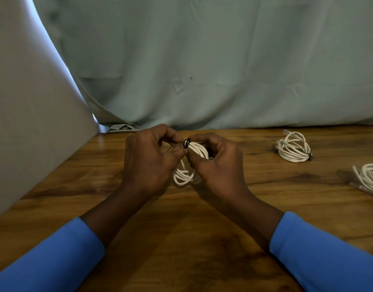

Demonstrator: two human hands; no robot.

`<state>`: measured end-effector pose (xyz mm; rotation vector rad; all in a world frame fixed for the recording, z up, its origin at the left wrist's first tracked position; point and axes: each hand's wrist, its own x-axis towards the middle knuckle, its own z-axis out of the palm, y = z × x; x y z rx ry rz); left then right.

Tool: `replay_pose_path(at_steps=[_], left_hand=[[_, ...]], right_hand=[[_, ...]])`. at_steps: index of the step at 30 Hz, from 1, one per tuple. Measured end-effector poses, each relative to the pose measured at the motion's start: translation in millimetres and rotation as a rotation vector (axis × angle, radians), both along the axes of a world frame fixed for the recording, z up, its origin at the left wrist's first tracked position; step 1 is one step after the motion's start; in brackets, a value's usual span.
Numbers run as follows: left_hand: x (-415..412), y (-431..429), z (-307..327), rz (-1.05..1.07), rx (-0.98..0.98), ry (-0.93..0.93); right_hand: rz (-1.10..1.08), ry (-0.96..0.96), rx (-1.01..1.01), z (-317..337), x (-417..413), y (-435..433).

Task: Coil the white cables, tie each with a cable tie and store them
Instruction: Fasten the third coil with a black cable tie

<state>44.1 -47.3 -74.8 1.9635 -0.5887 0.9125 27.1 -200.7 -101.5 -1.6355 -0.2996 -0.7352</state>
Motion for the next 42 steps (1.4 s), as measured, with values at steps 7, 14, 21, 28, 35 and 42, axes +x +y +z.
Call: replay_pose_path(at_steps=[7, 14, 21, 28, 35, 42], left_hand=[[-3, -1, 5, 0.091, 0.103, -0.016], [-3, -4, 4, 0.111, 0.057, 0.110], [2, -2, 6, 0.063, -0.050, 0.219], [-1, -2, 6, 0.104, 0.058, 0.196], [-5, 5, 6, 0.112, 0.183, 0.087], [-3, 11, 1, 0.044, 0.320, -0.124]], right_hand=[[-0.068, -0.031, -0.002, 2, -4, 3], [-0.074, -0.025, -0.047, 1, -2, 3], [-0.096, -0.082, -0.122, 3, -4, 4], [-0.074, -0.062, -0.174, 2, -3, 3], [0.013, 0.017, -0.198, 2, 2, -2], [0.144, 0.034, -0.125, 4, 7, -13]])
